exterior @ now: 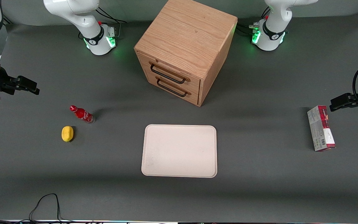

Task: Place coke bottle on tray
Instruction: 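Move the open right gripper down to the red Coca-Cola bottle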

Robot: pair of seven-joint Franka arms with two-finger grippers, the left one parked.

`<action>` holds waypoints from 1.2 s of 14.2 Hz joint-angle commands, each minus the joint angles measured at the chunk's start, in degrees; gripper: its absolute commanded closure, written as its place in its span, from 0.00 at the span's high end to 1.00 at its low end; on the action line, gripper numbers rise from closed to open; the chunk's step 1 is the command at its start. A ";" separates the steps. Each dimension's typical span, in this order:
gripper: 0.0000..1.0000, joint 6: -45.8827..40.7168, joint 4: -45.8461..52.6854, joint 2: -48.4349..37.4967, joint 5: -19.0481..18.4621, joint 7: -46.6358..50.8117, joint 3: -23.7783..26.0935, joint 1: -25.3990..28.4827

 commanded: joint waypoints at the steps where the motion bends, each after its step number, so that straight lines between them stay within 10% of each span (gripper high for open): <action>1: 1.00 -1.18 1.34 0.89 -0.15 -0.40 0.75 -0.98; 6: 1.00 0.66 -5.40 0.89 -0.15 -0.13 0.67 -1.50; 12: 1.00 38.06 -34.84 0.71 1.52 -1.10 0.75 -1.33; 17: 1.00 44.97 -39.61 2.38 1.52 -1.01 1.28 -1.15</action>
